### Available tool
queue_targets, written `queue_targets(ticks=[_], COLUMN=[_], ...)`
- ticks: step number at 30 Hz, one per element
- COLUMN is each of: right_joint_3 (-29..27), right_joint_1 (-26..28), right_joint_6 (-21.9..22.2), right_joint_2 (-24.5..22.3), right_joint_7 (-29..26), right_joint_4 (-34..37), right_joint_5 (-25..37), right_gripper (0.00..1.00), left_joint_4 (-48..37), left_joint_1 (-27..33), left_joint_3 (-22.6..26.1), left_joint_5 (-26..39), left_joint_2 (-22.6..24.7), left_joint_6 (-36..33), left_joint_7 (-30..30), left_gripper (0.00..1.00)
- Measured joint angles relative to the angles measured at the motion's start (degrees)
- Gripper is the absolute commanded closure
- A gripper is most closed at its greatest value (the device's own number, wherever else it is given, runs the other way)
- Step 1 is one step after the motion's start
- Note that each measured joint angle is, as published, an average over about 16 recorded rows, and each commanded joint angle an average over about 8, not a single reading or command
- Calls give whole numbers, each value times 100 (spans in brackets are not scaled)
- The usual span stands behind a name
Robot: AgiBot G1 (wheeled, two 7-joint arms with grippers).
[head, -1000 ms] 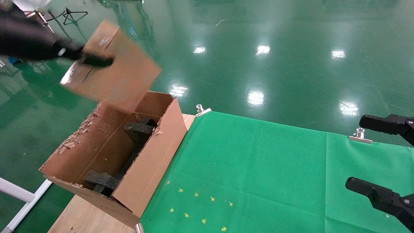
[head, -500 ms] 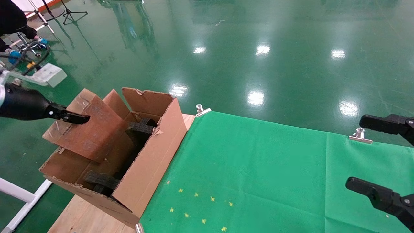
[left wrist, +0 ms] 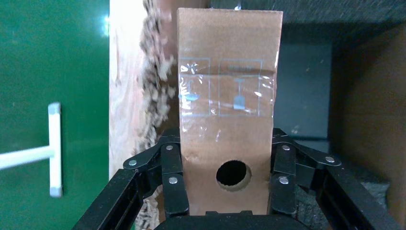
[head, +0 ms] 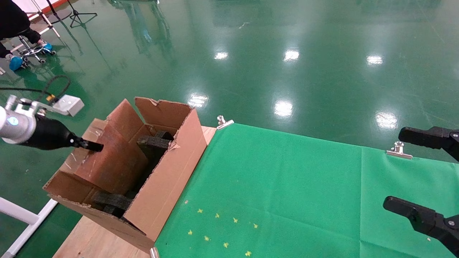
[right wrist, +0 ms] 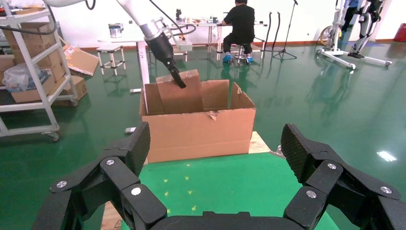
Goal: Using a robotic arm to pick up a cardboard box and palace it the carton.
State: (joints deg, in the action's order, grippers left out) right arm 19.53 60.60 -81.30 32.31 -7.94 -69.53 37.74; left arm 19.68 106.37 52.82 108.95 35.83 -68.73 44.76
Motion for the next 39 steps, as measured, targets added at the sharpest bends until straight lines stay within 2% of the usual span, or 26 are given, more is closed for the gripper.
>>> queue_targets(ticks=[4, 12, 20, 39], right_joint_3=[0, -1, -1, -1], right_joint_1=[0, -1, -1, -1], right_joint_6=[0, 1, 2, 2], right_joint_2=[0, -1, -1, -1], right_joint_7=[0, 0, 0, 0], right_joint_4=[0, 1, 2, 2], right_joint_5=[0, 0, 0, -1], right_gripper=[0, 0, 0, 0], left_joint_4=[-531, -1157, -1294, -1015], left_joint_1=[-50, -107, -124, 40], left_joint_3=[36, 95, 118, 31], left_joint_5=[45, 110, 145, 52], left_joint_2=[226, 500, 555, 446], left_joint_6=[159, 306, 303, 268], left_joint_7=[-138, -318, -347, -415], left_gripper=[100, 0, 0, 0])
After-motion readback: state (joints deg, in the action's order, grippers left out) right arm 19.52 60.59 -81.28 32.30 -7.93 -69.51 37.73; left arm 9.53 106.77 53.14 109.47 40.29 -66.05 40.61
